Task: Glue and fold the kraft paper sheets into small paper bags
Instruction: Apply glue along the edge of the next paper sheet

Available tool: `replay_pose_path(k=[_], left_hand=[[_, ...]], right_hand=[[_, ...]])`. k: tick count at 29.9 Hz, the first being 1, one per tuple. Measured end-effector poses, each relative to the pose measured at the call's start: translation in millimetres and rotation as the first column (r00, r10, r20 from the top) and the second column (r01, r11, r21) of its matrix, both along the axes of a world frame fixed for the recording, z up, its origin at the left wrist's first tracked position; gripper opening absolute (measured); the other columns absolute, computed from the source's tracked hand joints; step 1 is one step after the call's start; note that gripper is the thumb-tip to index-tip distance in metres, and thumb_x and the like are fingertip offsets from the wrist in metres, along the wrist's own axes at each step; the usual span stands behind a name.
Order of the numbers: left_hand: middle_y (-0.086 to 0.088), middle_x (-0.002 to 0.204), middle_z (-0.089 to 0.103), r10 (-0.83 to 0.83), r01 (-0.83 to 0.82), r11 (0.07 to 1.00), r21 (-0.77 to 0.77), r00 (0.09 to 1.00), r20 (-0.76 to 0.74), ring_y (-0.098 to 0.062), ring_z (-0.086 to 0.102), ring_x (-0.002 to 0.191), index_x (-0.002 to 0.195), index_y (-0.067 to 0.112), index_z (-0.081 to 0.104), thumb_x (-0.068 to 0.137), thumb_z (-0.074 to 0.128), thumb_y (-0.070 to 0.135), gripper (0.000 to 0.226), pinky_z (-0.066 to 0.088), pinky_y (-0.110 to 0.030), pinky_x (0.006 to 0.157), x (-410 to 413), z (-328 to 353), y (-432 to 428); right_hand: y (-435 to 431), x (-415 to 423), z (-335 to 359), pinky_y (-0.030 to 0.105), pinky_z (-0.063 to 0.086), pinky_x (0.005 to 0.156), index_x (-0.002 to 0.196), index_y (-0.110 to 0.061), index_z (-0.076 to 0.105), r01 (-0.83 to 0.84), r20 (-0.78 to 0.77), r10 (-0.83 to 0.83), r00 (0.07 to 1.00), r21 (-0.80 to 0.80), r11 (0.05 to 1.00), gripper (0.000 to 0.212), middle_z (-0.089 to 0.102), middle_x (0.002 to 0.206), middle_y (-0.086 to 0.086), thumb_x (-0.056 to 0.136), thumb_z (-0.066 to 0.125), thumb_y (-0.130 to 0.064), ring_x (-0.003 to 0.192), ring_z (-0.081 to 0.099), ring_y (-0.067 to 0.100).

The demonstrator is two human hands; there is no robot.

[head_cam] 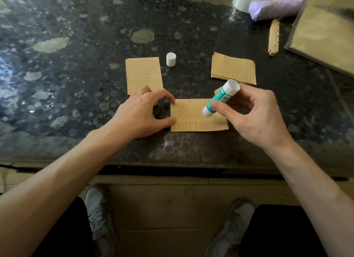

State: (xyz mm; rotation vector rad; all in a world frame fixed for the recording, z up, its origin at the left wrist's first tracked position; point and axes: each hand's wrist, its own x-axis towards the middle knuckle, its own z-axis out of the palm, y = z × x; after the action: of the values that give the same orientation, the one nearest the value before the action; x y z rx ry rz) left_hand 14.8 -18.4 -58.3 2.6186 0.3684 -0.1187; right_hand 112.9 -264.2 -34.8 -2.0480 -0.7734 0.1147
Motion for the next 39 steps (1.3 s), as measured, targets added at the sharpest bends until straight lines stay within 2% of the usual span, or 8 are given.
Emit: replay_pose_path(k=[6,12,14,18,26,31,34,39], left_hand=[[0.006,0.111,0.047,-0.001,0.001,1.000,0.002,1.000,0.001,-0.017,0.049,0.108,0.123,0.053,0.052,0.080,0.069,0.065,0.047,0.051,-0.045,0.090,0,0,1],[0.006,0.111,0.047,-0.001,0.001,1.000,0.003,1.000,0.001,-0.017,0.049,0.107,0.122,0.053,0.052,0.079,0.068,0.066,0.048,0.051,-0.045,0.089,0,-3,1],[0.006,0.111,0.047,-0.002,0.002,1.000,0.004,1.000,0.005,-0.017,0.050,0.110,0.122,0.054,0.052,0.078,0.068,0.067,0.048,0.051,-0.045,0.089,0,-3,1],[0.006,0.111,0.047,-0.003,0.003,1.000,0.005,1.000,0.005,-0.018,0.051,0.112,0.122,0.054,0.052,0.077,0.067,0.068,0.049,0.051,-0.043,0.088,1,-4,1],[0.006,0.112,0.047,-0.003,0.003,1.000,-0.003,1.000,0.003,-0.017,0.050,0.111,0.122,0.053,0.052,0.078,0.067,0.067,0.048,0.051,-0.044,0.089,1,-3,2],[0.006,0.112,0.047,-0.003,0.003,1.000,-0.001,1.000,0.000,-0.017,0.050,0.109,0.123,0.053,0.052,0.077,0.066,0.068,0.050,0.051,-0.045,0.090,0,-2,1],[0.006,0.111,0.047,-0.004,0.004,1.000,-0.001,1.000,0.003,-0.018,0.050,0.108,0.123,0.053,0.052,0.078,0.067,0.067,0.049,0.051,-0.044,0.089,0,-3,1],[0.007,0.112,0.047,-0.004,0.004,1.000,-0.005,1.000,0.012,-0.018,0.051,0.112,0.122,0.054,0.052,0.078,0.068,0.067,0.048,0.050,-0.043,0.089,0,-4,2]], right_hand=[[1,1,-7,0.034,0.060,0.088,0.116,-0.021,0.074,-0.009,0.053,0.016,0.998,-0.122,0.992,0.029,0.073,0.105,-0.016,0.091,0.078,-0.037,0.100,0.070,0.002],[3,0,-8,0.020,0.056,0.089,0.121,-0.026,0.068,-0.034,0.074,0.045,0.996,-0.145,0.989,0.037,0.070,0.109,-0.021,0.088,0.082,-0.035,0.105,0.067,-0.002],[3,0,-8,0.020,0.055,0.086,0.116,-0.026,0.068,-0.042,0.081,0.056,0.995,-0.163,0.986,0.034,0.069,0.107,-0.020,0.088,0.081,-0.040,0.103,0.066,0.001],[7,-5,-11,0.024,0.057,0.085,0.114,-0.024,0.072,-0.010,0.099,0.026,0.995,-0.152,0.988,0.043,0.071,0.109,-0.015,0.083,0.078,-0.053,0.101,0.067,0.003],[1,-2,-7,0.028,0.059,0.086,0.116,-0.023,0.074,0.023,0.104,-0.004,0.995,-0.181,0.983,0.036,0.073,0.107,-0.015,0.087,0.080,-0.043,0.099,0.069,0.002],[-3,0,-4,0.015,0.055,0.087,0.120,-0.024,0.071,-0.033,0.082,0.051,0.995,-0.204,0.978,0.036,0.070,0.111,-0.019,0.088,0.080,-0.039,0.104,0.066,-0.005],[-3,-1,-2,0.013,0.054,0.089,0.120,-0.024,0.071,-0.070,0.055,0.085,0.995,-0.238,0.969,0.035,0.070,0.114,-0.018,0.089,0.079,-0.037,0.107,0.065,-0.006],[-3,-1,-1,0.009,0.050,0.083,0.111,-0.030,0.069,-0.036,0.075,0.057,0.996,-0.259,0.965,0.033,0.067,0.104,-0.025,0.084,0.081,-0.045,0.100,0.065,-0.008]])
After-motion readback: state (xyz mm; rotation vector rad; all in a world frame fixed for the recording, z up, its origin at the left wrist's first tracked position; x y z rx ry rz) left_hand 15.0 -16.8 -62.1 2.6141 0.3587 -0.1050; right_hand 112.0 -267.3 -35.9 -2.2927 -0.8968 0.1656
